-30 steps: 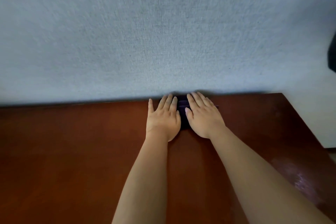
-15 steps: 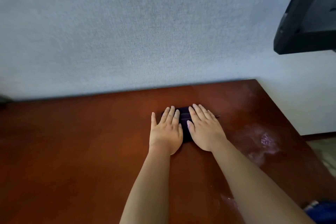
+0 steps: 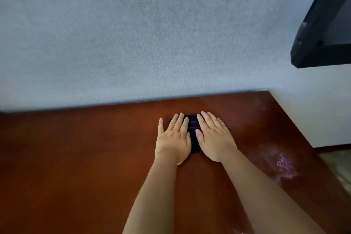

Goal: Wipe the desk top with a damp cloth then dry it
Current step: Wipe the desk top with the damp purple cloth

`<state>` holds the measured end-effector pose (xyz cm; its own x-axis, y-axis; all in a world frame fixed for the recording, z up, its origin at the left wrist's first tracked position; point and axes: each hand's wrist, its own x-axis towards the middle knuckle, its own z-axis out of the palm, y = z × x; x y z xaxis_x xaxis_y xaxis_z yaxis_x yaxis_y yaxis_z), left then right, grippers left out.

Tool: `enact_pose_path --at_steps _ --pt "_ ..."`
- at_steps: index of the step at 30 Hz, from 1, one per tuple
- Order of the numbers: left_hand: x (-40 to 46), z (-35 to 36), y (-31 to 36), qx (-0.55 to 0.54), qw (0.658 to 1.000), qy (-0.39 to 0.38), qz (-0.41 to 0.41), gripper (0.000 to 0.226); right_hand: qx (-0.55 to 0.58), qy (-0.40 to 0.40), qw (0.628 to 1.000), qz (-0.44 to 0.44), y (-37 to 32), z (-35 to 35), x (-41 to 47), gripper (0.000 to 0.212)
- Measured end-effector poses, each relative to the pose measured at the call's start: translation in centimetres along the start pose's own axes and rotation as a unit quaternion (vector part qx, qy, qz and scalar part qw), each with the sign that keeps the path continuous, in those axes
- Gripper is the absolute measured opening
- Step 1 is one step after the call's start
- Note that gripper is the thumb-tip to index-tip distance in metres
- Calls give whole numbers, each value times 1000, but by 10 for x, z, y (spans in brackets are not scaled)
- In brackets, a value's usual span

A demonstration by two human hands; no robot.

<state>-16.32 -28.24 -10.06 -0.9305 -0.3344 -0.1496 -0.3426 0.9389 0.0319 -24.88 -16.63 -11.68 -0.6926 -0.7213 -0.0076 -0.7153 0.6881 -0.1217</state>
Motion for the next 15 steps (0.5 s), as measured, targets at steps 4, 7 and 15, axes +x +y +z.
enact_pose_path --at_steps 4,7,15 --pt "28 -5 -5 -2 1000 8 2 55 4 -2 1000 4 9 -2 29 70" --pt "50 -8 -9 -4 1000 13 -1 55 6 -9 1000 7 14 -5 51 56" --pt "88 -13 -15 -17 1000 20 -15 54 2 -13 1000 10 23 -9 90 56"
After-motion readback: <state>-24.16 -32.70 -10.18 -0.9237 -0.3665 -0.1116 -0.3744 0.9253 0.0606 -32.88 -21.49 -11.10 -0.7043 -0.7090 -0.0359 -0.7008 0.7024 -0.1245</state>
